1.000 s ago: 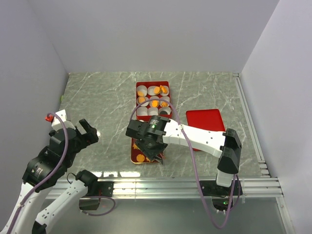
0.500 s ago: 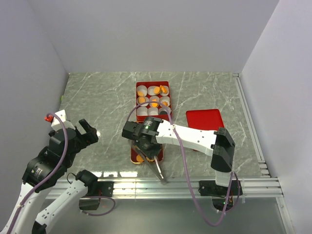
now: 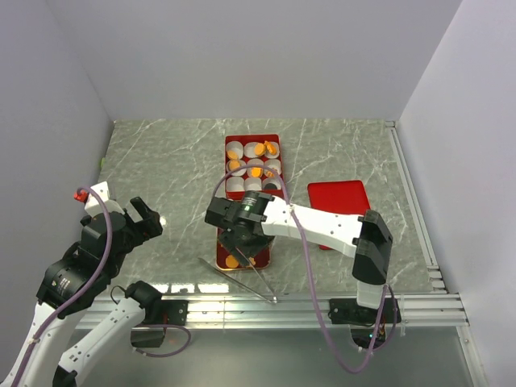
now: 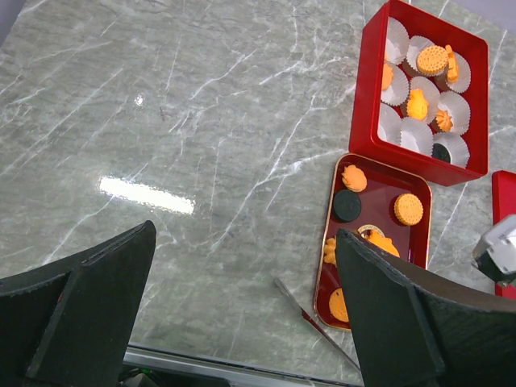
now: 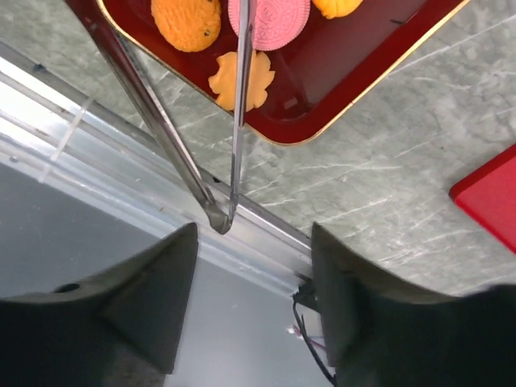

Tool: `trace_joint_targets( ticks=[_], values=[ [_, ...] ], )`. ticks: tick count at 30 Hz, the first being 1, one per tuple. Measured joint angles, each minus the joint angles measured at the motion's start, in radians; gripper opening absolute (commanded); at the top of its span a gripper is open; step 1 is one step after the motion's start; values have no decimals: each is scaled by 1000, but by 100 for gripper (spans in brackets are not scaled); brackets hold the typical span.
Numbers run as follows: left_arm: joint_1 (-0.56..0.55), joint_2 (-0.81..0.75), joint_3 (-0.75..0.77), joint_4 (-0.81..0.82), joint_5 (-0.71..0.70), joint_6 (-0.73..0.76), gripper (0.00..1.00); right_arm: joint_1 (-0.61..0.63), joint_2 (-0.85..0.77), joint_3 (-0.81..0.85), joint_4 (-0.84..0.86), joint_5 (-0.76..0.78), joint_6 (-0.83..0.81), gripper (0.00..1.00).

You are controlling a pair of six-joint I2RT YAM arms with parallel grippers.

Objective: Pack the cookies

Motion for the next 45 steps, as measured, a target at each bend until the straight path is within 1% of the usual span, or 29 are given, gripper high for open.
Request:
trace_joint_targets(
  ticks=[1, 3, 7, 13, 16, 19, 23, 26, 32, 40, 42, 45],
  values=[
    [0, 0, 0, 0, 0, 0, 100, -1, -10, -14, 11, -5, -3, 83],
    [0, 0, 0, 0, 0, 0, 99, -2, -51, -71, 48, -21, -21, 88],
    [0, 0, 0, 0, 0, 0, 99, -2, -170, -235, 138, -71, -32, 95],
    [0, 0, 0, 0, 0, 0, 100, 1, -317, -487, 332, -141, -35, 98],
    [0, 0, 0, 0, 0, 0, 100, 13, -340, -580, 430, -165, -38, 99],
    [0, 4, 0, 0, 1, 0, 99, 39, -338, -631, 514, -176, -38, 99],
    [0, 18, 0, 1, 3, 1, 99, 80, -312, -642, 598, -177, -42, 100],
    [0, 28, 0, 0, 4, 1, 100, 105, -263, -639, 643, -156, -43, 100],
    [0, 28, 0, 0, 4, 1, 99, 124, -132, -609, 671, -113, -45, 100],
    [0, 21, 0, 0, 3, 0, 99, 138, -62, -580, 676, -57, -30, 100],
    [0, 16, 0, 0, 3, 0, 100, 145, -49, -573, 674, -31, -17, 98],
    [0, 13, 0, 0, 3, 0, 99, 151, -44, -569, 678, -19, 1, 90]
  ],
)
